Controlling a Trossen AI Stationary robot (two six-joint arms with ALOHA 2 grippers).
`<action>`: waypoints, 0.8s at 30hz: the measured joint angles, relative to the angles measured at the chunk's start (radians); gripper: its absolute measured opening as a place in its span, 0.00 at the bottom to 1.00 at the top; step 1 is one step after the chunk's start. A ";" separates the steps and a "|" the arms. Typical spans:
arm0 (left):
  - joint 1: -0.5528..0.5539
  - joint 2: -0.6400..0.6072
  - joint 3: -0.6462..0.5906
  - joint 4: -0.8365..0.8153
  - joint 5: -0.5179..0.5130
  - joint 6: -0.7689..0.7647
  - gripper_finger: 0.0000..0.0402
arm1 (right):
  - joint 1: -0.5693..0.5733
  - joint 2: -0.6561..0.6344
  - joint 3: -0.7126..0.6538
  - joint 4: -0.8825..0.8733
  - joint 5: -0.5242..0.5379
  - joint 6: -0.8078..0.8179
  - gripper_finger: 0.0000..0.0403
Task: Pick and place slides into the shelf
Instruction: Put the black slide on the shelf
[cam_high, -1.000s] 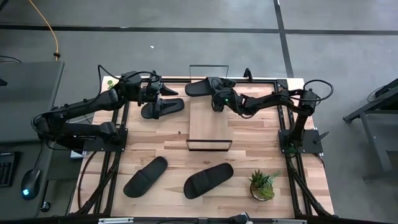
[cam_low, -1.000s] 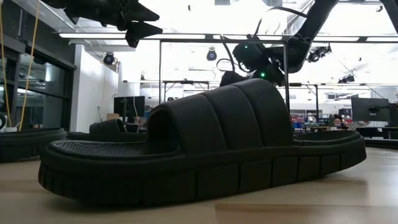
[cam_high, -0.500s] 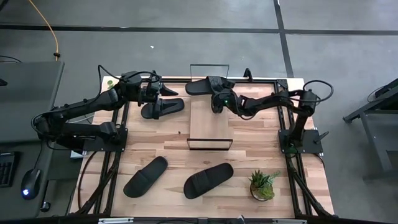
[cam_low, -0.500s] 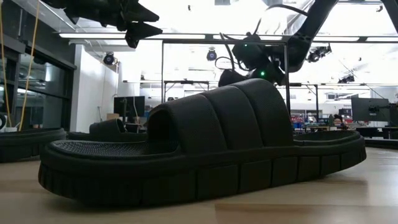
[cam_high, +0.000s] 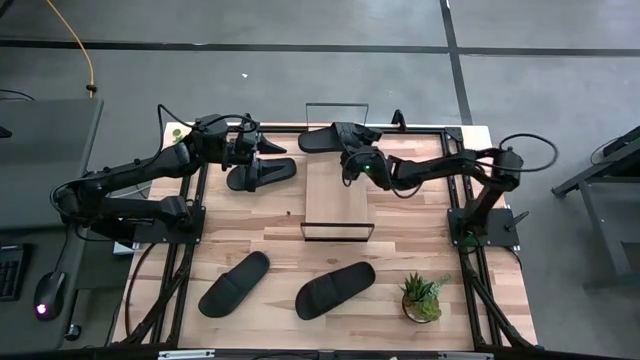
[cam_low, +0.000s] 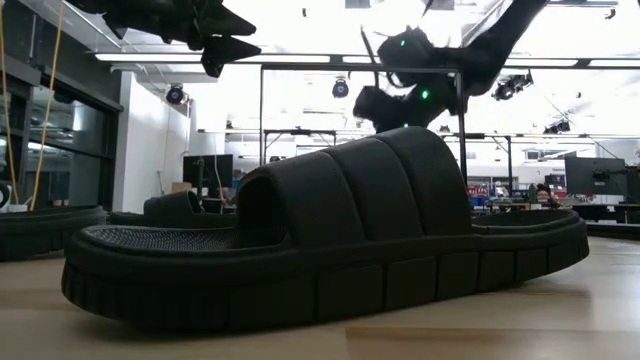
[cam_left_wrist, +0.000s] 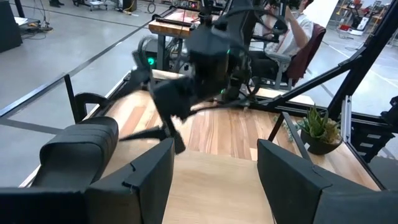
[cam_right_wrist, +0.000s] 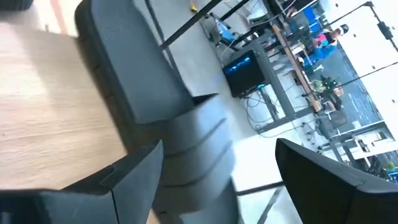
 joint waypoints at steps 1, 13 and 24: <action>0.000 0.000 0.000 -0.002 0.000 0.002 0.53 | 0.003 -0.022 0.000 -0.010 0.010 0.003 0.75; 0.000 0.000 0.000 -0.013 -0.001 0.017 0.53 | 0.013 -0.358 0.000 -0.306 -0.188 0.336 0.75; 0.000 0.000 0.000 -0.023 0.000 0.019 0.53 | 0.047 -0.548 0.000 -0.482 -0.707 0.644 0.75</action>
